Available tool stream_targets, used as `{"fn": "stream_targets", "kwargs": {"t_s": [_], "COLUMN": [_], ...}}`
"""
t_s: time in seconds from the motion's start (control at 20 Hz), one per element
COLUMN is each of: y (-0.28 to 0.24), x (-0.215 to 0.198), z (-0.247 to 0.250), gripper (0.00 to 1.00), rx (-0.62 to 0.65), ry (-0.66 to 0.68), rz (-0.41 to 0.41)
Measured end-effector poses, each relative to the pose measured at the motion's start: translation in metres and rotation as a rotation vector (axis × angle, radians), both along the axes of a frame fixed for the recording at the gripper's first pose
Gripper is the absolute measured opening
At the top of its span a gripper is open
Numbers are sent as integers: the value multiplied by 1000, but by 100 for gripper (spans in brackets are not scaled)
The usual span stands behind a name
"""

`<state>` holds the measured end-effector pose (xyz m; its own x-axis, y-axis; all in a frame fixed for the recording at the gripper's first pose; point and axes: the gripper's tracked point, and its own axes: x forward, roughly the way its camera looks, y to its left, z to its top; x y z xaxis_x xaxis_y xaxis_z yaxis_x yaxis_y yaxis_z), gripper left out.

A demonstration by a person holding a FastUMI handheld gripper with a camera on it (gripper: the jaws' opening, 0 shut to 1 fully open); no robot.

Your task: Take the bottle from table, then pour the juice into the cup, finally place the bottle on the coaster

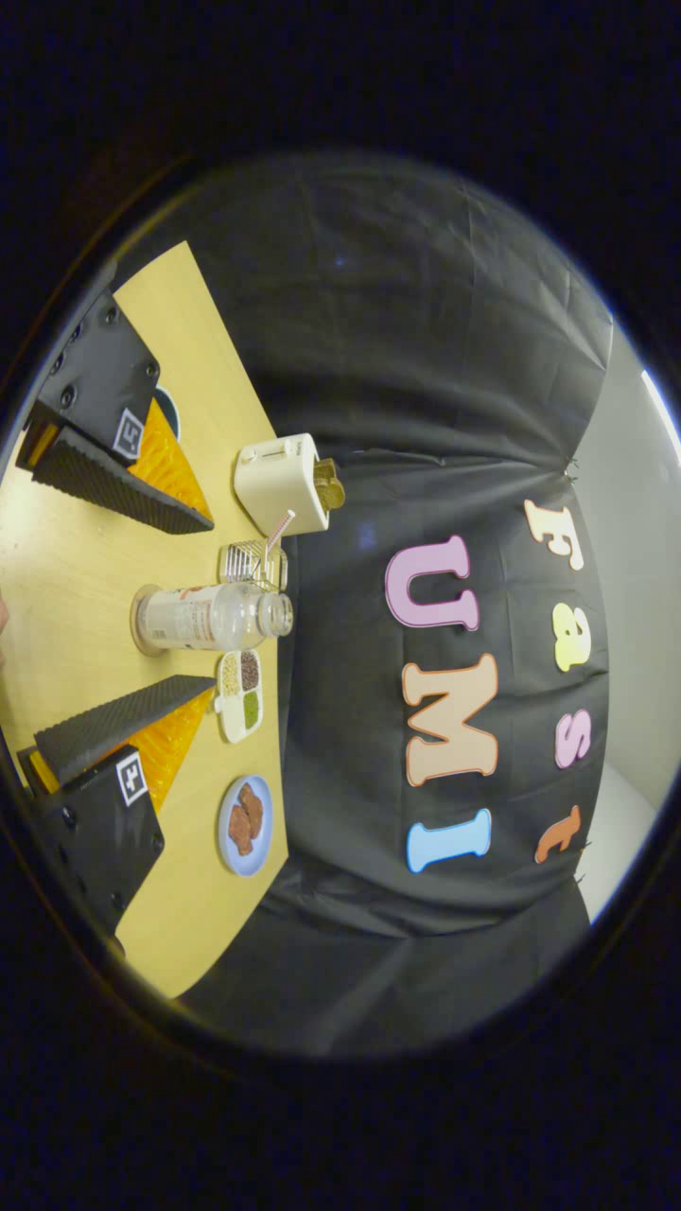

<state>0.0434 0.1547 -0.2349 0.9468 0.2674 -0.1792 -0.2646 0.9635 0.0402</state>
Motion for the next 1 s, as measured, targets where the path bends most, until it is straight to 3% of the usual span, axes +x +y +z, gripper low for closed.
{"fn": "stream_targets", "kwargs": {"t_s": [0.25, 0.7, 1.0], "y": [-30, -67, -72], "x": [-31, -49, -57], "z": [38, 60, 65], "gripper": [95, 95, 95], "rx": [-35, -50, -61], "ry": [-62, -62, -71], "rz": [-13, -27, 12]}}
